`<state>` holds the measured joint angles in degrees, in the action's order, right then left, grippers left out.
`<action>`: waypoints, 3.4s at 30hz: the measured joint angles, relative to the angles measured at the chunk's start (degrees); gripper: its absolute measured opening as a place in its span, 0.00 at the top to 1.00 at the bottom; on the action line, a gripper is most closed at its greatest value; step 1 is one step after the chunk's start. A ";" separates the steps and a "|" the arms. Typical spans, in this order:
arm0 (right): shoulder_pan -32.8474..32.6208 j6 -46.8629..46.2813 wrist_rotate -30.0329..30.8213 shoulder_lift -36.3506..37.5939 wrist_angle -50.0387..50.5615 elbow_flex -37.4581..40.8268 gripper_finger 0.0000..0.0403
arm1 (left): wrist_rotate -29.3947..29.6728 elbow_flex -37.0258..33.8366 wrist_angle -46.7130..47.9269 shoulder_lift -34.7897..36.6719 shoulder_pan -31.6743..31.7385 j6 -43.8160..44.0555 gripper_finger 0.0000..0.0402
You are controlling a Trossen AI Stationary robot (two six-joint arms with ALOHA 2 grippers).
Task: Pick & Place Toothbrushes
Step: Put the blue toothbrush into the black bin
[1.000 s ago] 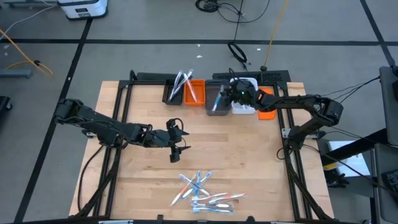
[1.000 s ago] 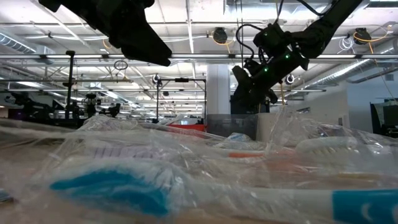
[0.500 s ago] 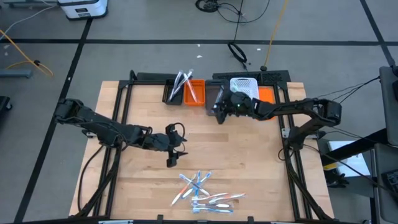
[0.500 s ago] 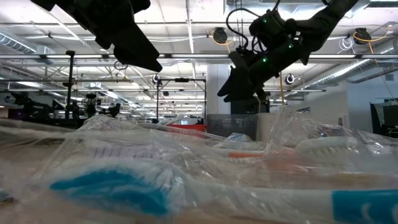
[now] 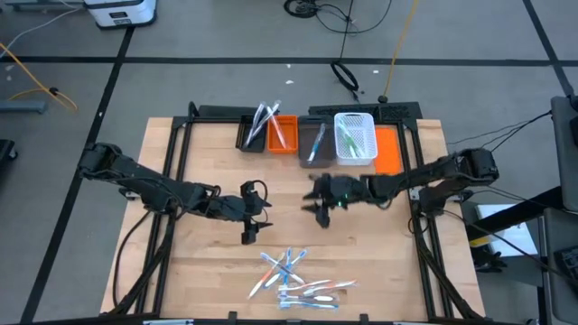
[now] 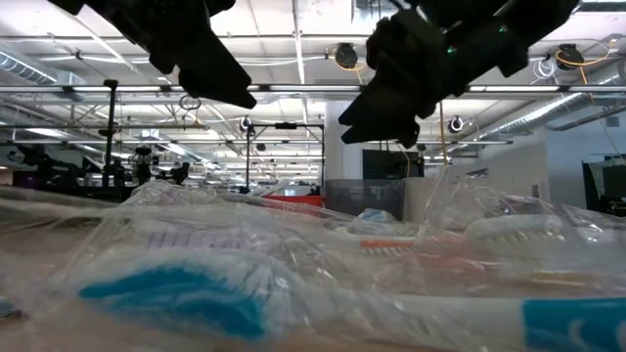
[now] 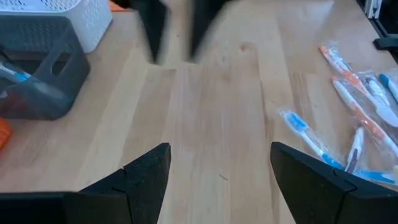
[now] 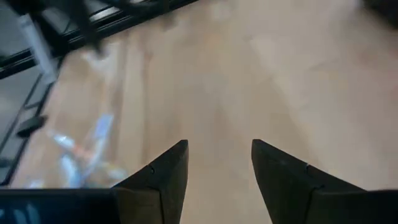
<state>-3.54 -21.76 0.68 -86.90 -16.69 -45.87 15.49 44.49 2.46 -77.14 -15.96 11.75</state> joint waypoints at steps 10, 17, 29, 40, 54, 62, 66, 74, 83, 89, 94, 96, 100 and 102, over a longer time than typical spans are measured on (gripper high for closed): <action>-15.88 -3.98 8.21 -10.07 -8.34 0.10 0.58 | 0.07 0.00 -3.63 0.00 0.19 -1.14 0.32; -19.94 -6.12 6.55 -19.42 -19.91 -0.02 0.58 | 0.09 0.00 -3.56 0.00 0.19 -1.21 0.32; -23.62 -1.07 7.69 -22.48 -21.57 -1.70 0.58 | 0.11 0.00 -3.52 0.00 0.19 -1.29 0.32; -23.49 6.05 11.96 -22.46 -20.19 -1.64 0.58 | 0.11 0.00 -3.47 0.00 0.19 -1.55 0.32; -22.76 11.17 14.13 -22.42 -16.32 -1.64 0.58 | 0.11 0.00 -3.47 0.00 0.19 -1.55 0.32; -23.12 11.17 12.89 -22.42 -15.84 -1.64 0.67 | 0.11 0.00 -3.47 0.00 0.19 -1.53 0.32; -23.18 10.18 11.05 -22.42 -12.88 -1.64 0.82 | 0.11 0.00 -3.47 0.00 0.19 -1.53 0.32; -23.18 11.18 10.96 -22.05 -14.25 -1.71 0.99 | 0.11 0.00 -3.47 0.00 0.19 -1.53 0.32; -23.17 15.71 15.03 -15.93 -1.82 -6.77 1.00 | 0.09 0.00 -3.53 0.00 0.19 -0.98 0.32; -23.05 20.68 21.47 -11.66 9.31 -11.35 1.00 | -0.48 0.00 -3.57 0.00 0.18 0.58 0.32; -22.55 25.73 23.69 -9.39 13.05 -14.28 1.00 | -0.53 0.00 -3.60 0.00 0.18 2.13 0.32; -22.12 27.73 25.05 -9.13 13.90 -15.70 1.00 | -1.10 0.00 -3.60 0.00 0.19 3.27 0.32; -21.09 31.55 28.03 -9.22 17.28 -18.29 1.00 | -5.81 0.00 -3.65 0.00 0.19 6.44 0.32; -20.40 33.02 28.05 -9.20 17.80 -19.41 1.00 | -7.28 0.00 -3.65 0.00 0.17 7.74 0.32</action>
<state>-23.93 11.26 28.73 -96.10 1.11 -65.27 8.20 44.49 -1.19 -77.14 -15.79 19.49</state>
